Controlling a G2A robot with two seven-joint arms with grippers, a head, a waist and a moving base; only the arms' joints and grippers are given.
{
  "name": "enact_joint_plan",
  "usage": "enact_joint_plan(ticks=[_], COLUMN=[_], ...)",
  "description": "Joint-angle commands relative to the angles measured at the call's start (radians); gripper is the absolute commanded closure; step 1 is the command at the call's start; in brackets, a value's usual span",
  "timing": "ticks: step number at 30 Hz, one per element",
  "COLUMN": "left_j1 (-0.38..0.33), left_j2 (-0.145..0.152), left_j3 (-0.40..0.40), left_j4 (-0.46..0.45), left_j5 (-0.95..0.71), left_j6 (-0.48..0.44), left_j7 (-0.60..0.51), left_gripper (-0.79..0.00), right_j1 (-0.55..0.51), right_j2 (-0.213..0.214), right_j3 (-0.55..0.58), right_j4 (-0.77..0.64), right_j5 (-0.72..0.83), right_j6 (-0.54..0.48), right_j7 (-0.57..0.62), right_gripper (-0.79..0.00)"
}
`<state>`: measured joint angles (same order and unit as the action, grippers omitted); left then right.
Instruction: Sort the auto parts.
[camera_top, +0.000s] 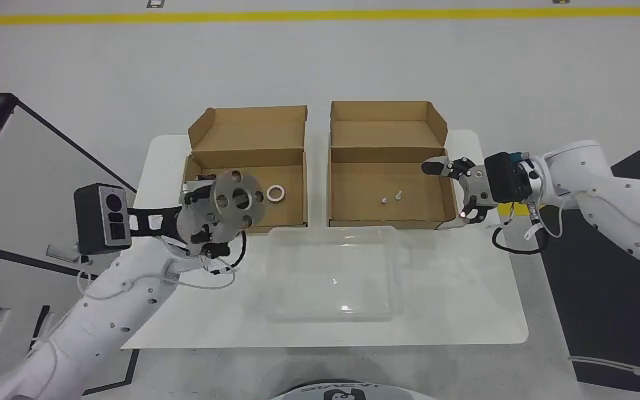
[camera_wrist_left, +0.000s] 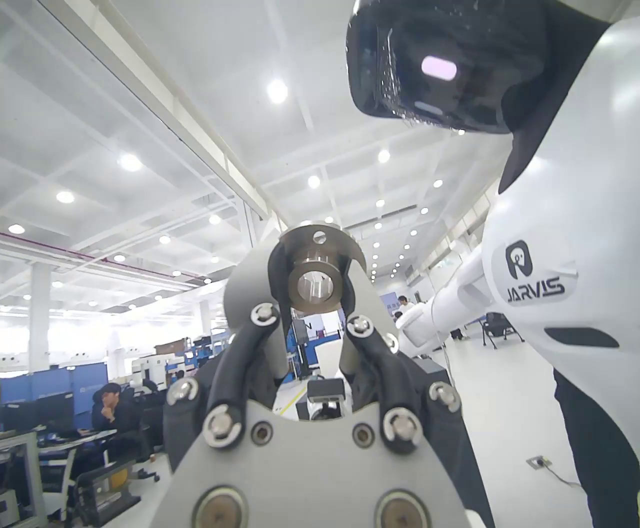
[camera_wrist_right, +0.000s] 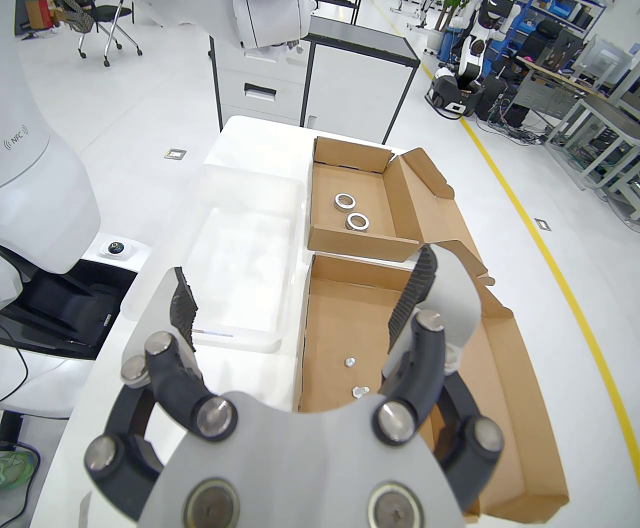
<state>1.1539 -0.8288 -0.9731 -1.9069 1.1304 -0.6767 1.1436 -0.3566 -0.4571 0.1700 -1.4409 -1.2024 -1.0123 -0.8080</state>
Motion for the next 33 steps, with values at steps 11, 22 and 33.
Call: enact_joint_plan(ticks=[11,22,33], left_j1=[0.015,0.018,0.043], left_j2=[-0.019,-0.035,-0.027], left_j3=[0.011,0.002,-0.045], left_j4=[-0.098,-0.105,-0.05], left_j5=[-0.137,-0.167,-0.039], left_j6=[0.048,0.05,0.01], left_j7=[0.049,0.05,0.01], left_gripper=[0.0,0.0,0.0], right_j1=[0.0,0.0,0.0], right_j2=[0.0,0.0,0.0], right_j3=[0.0,0.0,0.0], right_j4=[0.0,0.0,0.0], right_j5=[0.0,0.0,0.0], right_j6=[0.0,0.0,0.0], right_j7=[0.0,0.0,0.0], right_gripper=[-0.785,-0.785,-0.785])
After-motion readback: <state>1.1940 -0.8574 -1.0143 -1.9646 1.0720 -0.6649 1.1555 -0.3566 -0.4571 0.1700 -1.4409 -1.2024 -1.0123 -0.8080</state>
